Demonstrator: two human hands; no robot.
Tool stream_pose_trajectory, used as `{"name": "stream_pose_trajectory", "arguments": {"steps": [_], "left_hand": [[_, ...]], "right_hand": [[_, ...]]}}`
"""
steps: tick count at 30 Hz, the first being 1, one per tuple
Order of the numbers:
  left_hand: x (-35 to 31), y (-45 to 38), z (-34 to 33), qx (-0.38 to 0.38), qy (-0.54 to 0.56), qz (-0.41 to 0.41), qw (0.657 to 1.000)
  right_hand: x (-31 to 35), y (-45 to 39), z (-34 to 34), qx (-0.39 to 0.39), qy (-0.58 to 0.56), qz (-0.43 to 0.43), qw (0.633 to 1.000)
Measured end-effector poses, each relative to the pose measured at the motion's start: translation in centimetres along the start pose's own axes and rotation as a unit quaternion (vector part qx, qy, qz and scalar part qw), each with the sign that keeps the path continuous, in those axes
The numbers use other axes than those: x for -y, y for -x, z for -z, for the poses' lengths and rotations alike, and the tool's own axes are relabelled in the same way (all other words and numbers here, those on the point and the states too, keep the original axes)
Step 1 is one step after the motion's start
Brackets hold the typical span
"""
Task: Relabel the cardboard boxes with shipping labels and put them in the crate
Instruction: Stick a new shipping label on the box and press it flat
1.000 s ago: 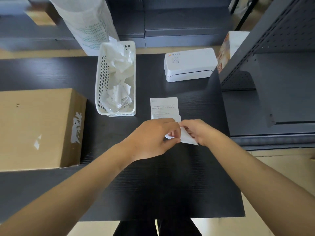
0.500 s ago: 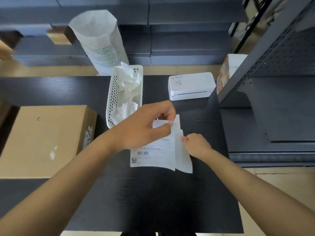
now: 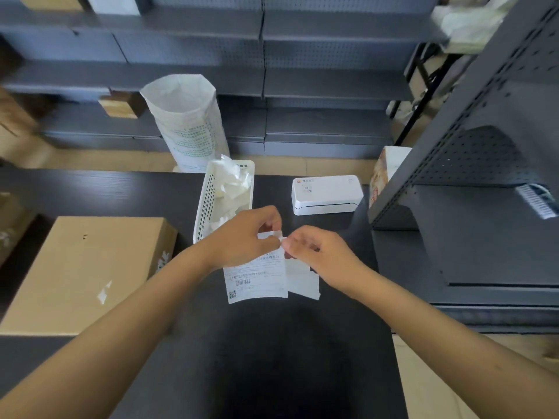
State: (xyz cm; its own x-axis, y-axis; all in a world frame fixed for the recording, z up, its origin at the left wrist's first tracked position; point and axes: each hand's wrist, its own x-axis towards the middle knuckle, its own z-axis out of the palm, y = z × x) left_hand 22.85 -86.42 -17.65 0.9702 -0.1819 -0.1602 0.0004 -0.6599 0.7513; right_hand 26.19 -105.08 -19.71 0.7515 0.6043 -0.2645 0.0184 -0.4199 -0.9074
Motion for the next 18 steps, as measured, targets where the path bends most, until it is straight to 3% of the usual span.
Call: {"name": "stream_pose_trajectory", "arguments": {"steps": [11,15,18], "left_hand": [[4.2,4.6,4.6,-0.016,0.012,0.049,0.999],[8.2,7.0,7.9,-0.016,0.041,0.060,0.997],[12.4,9.3,11.3,-0.046,0.045,0.079,0.995]], "right_hand": [[3.6,-2.8,-5.6,0.022,0.104,0.030,0.994],[5.0,-4.9,-9.2,0.020,0.120,-0.003,0.993],[6.4,-6.8,-12.4,0.003,0.064,-0.050,0.997]]}}
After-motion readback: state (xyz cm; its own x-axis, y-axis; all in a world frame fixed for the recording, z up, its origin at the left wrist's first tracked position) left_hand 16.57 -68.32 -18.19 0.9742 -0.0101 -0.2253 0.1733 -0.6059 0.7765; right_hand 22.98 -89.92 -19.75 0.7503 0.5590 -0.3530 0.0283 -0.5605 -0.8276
